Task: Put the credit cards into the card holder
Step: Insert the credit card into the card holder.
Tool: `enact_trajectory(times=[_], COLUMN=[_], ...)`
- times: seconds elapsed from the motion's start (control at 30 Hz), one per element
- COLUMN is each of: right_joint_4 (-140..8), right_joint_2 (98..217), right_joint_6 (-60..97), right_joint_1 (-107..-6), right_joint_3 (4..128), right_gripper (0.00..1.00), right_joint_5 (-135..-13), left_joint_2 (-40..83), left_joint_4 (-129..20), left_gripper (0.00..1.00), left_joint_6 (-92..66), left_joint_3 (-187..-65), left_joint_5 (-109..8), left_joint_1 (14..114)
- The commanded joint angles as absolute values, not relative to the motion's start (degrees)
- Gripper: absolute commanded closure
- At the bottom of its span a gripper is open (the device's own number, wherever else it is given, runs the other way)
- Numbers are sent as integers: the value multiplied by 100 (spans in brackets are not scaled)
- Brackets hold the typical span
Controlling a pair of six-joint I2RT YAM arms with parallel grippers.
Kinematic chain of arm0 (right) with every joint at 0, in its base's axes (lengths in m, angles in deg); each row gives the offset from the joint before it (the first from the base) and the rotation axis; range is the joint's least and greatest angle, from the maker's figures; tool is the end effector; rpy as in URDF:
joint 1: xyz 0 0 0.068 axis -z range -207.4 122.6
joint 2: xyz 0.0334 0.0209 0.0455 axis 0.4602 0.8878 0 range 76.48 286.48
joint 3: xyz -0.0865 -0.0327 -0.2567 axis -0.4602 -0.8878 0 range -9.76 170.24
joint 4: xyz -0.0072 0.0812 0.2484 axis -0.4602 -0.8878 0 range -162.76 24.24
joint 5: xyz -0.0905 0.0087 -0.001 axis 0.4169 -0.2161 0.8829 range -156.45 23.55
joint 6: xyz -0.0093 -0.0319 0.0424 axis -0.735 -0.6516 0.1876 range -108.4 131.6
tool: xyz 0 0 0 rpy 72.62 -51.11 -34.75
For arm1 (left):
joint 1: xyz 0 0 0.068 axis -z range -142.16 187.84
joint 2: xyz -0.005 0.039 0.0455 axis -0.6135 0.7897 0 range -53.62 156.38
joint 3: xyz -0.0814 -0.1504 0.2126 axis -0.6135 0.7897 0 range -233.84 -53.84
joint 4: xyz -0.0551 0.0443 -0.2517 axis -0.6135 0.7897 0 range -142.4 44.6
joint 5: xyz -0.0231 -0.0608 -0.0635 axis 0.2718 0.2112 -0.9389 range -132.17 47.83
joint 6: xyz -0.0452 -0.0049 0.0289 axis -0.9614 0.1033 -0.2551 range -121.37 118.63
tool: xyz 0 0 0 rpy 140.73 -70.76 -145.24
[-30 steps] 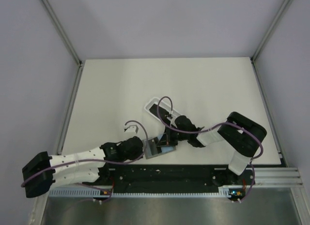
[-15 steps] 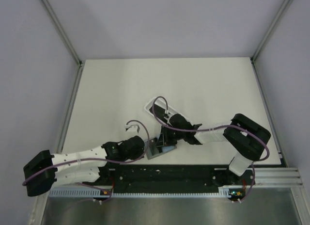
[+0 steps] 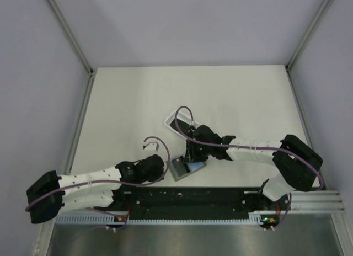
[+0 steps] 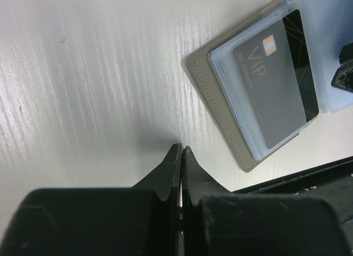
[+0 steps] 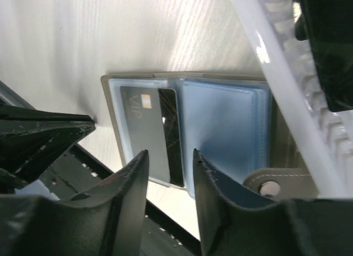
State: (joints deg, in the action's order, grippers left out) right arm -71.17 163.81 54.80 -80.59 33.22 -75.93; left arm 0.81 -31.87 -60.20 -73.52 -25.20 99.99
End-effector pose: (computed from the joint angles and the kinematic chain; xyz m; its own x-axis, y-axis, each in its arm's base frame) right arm 0.1723 0.2400 0.1656 -0.9177 -0.0992 -0.3848 -0.3089 0.7872 0.5337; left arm 0.0855 -0.1397 0.1491 -0.8559 -0.1320 -0.5001 0.0689 0.9292 -0.3631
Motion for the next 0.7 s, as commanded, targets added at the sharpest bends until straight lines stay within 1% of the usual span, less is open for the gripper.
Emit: enact_trajectory(times=[0.0, 0.03, 0.17, 0.23, 0.67], right_joint_4=[-7560, -7595, -7666, -7657, -7587], right_joint_2=[16129, 16164, 16349, 16463, 16850], right_joint_6=[5177, 5159, 5001, 4957, 4921], right_joint_1=[-8119, -8110, -8110, -8119, -8268], right_joint_3=[3586, 3612, 3709, 3744, 3806], right_gripper=[67, 71, 94, 100, 100], right_joint_5=[-7060, -7024, -6962, -6953, -7049], left_joint_2=[192, 201, 289, 368, 851], left_joint_4=[-3113, -3139, -3280, -3333, -3737], left_gripper=[100, 100, 100, 100, 100], left_joint_6=[-5973, -5956, -5894, -5850, -5771], left_joint_3=[-7335, -7335, -7388, -7431, -7484], left_joint_5=[-2574, -2574, -2618, -2627, -2829], left_joint_1=[10015, 10007, 10007, 10015, 10024])
